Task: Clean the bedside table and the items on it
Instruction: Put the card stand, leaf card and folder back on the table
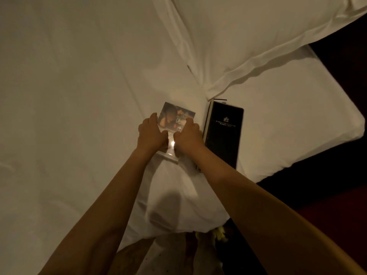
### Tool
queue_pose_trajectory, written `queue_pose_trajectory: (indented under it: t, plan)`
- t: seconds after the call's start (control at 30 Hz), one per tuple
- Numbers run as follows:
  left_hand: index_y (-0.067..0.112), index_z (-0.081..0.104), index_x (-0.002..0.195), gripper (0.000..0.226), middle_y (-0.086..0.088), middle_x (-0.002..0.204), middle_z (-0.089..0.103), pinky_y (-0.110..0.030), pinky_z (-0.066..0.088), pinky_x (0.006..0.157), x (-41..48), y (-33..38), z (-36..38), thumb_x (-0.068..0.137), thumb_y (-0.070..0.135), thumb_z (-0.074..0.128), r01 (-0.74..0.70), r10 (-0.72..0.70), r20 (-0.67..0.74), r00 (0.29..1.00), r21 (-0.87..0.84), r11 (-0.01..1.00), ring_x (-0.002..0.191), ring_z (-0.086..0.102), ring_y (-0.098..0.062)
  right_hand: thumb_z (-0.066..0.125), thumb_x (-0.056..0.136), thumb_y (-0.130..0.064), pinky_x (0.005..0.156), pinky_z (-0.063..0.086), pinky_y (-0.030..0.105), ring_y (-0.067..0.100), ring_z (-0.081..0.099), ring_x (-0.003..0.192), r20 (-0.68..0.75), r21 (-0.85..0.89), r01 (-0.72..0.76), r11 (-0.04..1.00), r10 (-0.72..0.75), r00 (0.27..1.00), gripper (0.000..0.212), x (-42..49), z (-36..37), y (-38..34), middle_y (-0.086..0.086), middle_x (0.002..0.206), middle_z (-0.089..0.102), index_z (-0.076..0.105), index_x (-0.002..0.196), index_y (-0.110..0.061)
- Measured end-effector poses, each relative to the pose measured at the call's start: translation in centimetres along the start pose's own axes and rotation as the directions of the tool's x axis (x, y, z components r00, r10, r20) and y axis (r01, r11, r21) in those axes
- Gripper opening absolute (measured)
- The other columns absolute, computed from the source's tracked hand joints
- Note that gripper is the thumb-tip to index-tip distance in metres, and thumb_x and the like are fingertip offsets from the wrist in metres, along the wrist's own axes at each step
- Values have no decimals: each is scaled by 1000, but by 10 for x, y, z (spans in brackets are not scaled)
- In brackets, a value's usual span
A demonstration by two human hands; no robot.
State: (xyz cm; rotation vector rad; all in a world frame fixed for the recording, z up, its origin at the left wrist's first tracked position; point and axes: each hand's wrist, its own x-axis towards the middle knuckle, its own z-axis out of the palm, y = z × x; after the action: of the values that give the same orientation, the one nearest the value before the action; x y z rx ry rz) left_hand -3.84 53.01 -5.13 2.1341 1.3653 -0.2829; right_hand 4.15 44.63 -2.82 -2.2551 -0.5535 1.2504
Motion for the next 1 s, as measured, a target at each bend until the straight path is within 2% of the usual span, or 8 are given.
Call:
queue_pose_trajectory:
  t: [0.3, 0.4, 0.57, 0.67, 0.77, 0.87, 0.97, 1.0]
  plan:
    - [-3, 51, 102, 23, -25, 105, 60, -42, 41, 89, -6, 14, -1, 85, 12, 47, 37, -41, -36, 999, -105, 994, 98, 55, -41, 56, 80, -15, 97, 46, 48, 35, 50, 115, -92, 284, -123, 951, 154, 984, 62, -2, 7, -7, 18, 131, 43, 29, 135, -6]
    - [6, 49, 84, 10, -24, 94, 62, -41, 45, 80, -8, 19, -8, 78, 13, 44, 18, -36, -101, 994, -173, 985, 89, 57, -41, 55, 75, -12, 90, 51, 50, 38, 55, 109, -142, 360, -91, 928, 151, 978, 56, -4, 2, -10, 18, 125, 48, 39, 128, -5]
    - [4, 54, 83, 15, -19, 84, 63, -38, 45, 66, -16, 56, -24, 75, 14, 46, -128, 75, -191, 979, -279, 952, 75, 58, -33, 55, 77, -20, 91, 50, 46, 35, 53, 109, -283, 405, 20, 914, 105, 953, 50, -7, -27, -11, 17, 123, 49, 47, 124, -7]
    - [3, 57, 88, 29, -19, 90, 63, -36, 46, 68, -20, 92, -26, 74, 23, 40, -223, 162, -215, 963, -296, 929, 82, 60, -32, 56, 78, -22, 90, 51, 47, 36, 54, 107, -366, 478, 95, 873, 100, 925, 42, -14, -55, 0, 17, 120, 50, 53, 118, -8]
    - [5, 54, 98, 24, -19, 103, 59, -31, 46, 71, -33, 136, -15, 83, 19, 43, -299, 241, -216, 946, -299, 906, 91, 59, -29, 52, 79, -16, 95, 48, 47, 34, 53, 109, -451, 552, 150, 820, 142, 881, 45, -29, -90, 18, 17, 124, 46, 51, 123, -8]
    - [4, 48, 119, 34, -8, 114, 45, -19, 39, 78, -56, 180, 7, 86, 13, 48, -391, 352, -181, 918, -267, 881, 97, 48, -17, 53, 83, -11, 99, 44, 46, 34, 48, 114, -536, 567, 170, 806, 205, 819, 50, -48, -124, 44, 15, 129, 42, 44, 131, -11]
    - [6, 46, 123, 39, -13, 124, 47, -16, 40, 84, -76, 218, 38, 85, 16, 50, -446, 424, -139, 895, -298, 844, 99, 42, -10, 52, 83, -8, 103, 40, 42, 33, 44, 118, -617, 558, 185, 809, 256, 744, 56, -69, -152, 78, 15, 133, 40, 38, 137, -11]
    - [7, 45, 124, 40, -15, 125, 47, -7, 39, 83, -83, 229, 48, 85, 16, 51, -471, 455, -127, 882, -307, 827, 96, 42, -6, 52, 83, -7, 103, 40, 42, 32, 43, 118, -641, 559, 194, 806, 272, 718, 57, -76, -159, 91, 15, 133, 39, 37, 138, -12]
